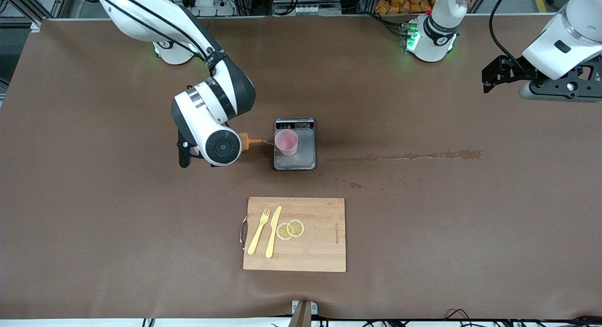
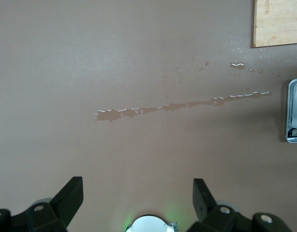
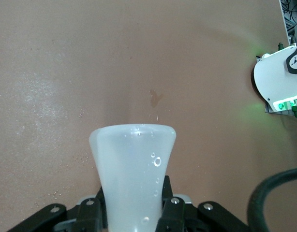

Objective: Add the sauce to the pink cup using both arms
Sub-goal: 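Tilt the bottle over the pink cup and squeeze sauce with the right gripper, then carry the bottle back beside the table edge with the right gripper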

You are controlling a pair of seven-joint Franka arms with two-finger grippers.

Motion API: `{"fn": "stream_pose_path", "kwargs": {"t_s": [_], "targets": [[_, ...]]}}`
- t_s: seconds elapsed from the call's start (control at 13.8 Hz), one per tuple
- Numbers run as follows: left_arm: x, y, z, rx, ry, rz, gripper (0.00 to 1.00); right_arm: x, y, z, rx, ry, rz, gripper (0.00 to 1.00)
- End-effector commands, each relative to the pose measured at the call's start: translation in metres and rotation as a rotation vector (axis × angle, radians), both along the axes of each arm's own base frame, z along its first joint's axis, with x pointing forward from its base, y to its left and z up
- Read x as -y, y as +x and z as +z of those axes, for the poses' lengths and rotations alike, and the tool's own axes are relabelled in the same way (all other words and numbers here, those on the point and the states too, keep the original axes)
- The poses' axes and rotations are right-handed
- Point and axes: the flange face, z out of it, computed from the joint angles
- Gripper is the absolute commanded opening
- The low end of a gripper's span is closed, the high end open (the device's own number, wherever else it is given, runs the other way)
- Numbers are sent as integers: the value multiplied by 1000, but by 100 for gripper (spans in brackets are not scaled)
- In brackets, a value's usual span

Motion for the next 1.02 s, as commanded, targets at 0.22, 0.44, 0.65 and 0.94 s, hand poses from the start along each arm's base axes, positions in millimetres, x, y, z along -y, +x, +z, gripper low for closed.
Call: {"fn": "stream_pose_path", "kwargs": {"t_s": [0.22,0.44,0.65,0.94], "targets": [[0,-2,7,-4,4,-6,100,53,28,40,-38,232,-56,46],[1,-4,9,-1,4,-7,100,95,43,64,-44,374,-72,49],[10,-5,9,-1,3,-21,100,149,55,79,-64,537,-95,49],[11,-4,7,-6,-26,16,100,206,64,83,-84,707,-123,53]]}}
